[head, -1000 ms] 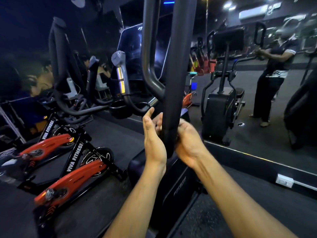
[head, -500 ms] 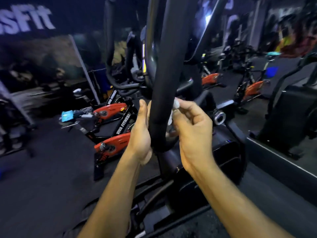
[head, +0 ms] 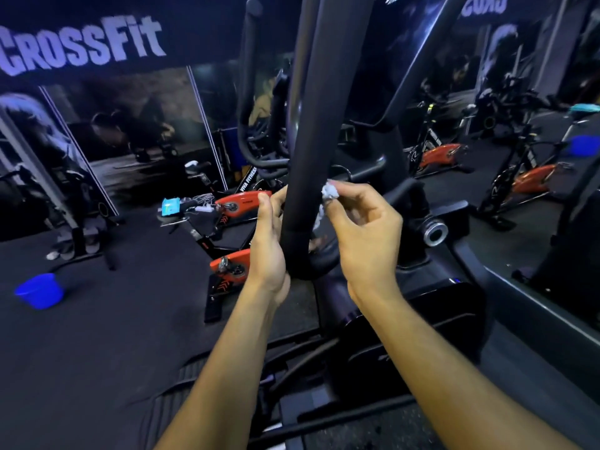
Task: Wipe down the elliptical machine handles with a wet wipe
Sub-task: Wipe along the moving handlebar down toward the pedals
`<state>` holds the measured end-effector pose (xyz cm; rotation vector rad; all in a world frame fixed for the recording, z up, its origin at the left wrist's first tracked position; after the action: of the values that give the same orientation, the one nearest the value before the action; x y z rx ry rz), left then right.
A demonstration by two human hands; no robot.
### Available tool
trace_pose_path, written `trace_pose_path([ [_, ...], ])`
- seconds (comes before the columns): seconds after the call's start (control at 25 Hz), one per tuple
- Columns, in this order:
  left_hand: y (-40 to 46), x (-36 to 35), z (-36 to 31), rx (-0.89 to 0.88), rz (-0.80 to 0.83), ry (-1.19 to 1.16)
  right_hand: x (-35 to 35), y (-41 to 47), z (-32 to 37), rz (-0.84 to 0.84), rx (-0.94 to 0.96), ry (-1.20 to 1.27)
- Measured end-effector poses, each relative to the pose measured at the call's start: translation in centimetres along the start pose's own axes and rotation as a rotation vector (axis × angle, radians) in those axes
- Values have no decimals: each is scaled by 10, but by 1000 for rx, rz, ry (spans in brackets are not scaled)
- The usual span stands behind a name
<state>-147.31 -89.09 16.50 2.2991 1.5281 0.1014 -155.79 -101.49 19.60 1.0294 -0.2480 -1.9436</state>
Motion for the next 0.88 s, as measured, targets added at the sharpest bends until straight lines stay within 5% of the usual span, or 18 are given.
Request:
trace_pose_path([
  [0.24,-20,0,-32,-158,-280,258,6,-13,-12,242,-81,-143],
  [0.44,-17,-13,-88,-386,-619,511,-5,40,12,246,12,-14],
  [0.64,-22,-34,-125,-442,-771,733,-4,61,22,592,12,-142],
  [0.88,32,-118,-278,-708,-747,961,-31,219,151,436,221,27],
])
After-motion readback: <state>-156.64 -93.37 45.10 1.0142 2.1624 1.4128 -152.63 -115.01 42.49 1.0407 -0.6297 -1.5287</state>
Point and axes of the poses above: each hand's wrist, its own y-axis towards the middle knuckle, its own x-axis out of the back of the hand, z = x × y, the point moved 9 cm from there along y, towards the middle knuckle, and after that the axes turned 14 degrees about y, right-handed, at the moved point
